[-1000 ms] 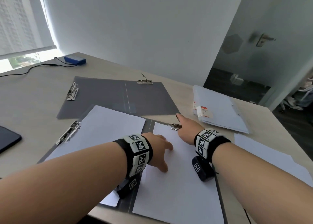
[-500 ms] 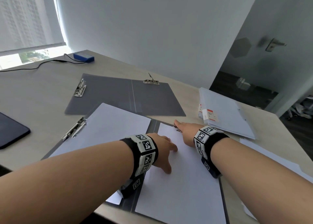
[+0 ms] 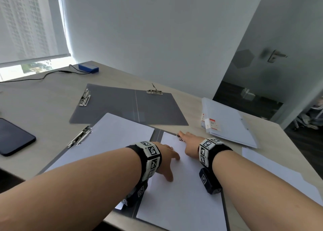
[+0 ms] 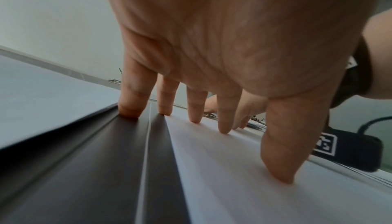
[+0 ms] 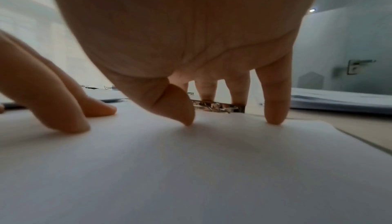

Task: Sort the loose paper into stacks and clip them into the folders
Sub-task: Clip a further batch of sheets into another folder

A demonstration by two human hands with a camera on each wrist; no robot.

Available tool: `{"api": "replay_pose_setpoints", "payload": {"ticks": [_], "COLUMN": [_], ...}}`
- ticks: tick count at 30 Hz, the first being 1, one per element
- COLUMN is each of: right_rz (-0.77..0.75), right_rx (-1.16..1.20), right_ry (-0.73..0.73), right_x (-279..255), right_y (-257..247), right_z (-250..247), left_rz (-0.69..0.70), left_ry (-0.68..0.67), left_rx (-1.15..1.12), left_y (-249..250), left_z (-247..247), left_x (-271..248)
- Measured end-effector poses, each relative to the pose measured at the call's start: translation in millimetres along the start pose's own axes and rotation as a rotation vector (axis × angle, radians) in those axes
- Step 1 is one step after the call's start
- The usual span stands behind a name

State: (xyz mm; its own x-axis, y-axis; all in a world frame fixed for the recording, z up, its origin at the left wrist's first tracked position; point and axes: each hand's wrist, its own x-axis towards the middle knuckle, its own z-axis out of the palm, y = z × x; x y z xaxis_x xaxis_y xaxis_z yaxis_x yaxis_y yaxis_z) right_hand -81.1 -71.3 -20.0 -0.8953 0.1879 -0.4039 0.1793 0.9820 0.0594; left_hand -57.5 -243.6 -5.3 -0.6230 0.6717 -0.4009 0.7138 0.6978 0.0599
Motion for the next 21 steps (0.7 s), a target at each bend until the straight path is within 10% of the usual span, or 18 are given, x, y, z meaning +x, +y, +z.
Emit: {"api": "replay_pose_setpoints", "payload": {"ticks": [10,21], "right_rz": [0.302,0.521], "right_rx": [0.743,1.381], "right_ry": [0.279,0.230], "right_x": [-75.9,-111.2], "right_y": [59.8,69.2], "right_z": [38.3,42.8], "left_rz": [-0.030,-0.077], "left_ry": [0.000,0.015], "left_rx": [-0.012,-0.037], "left_y": [1.5,9.2], "left_z": [-1.4,1.1], "left_x": [-1.9,-5.2]}}
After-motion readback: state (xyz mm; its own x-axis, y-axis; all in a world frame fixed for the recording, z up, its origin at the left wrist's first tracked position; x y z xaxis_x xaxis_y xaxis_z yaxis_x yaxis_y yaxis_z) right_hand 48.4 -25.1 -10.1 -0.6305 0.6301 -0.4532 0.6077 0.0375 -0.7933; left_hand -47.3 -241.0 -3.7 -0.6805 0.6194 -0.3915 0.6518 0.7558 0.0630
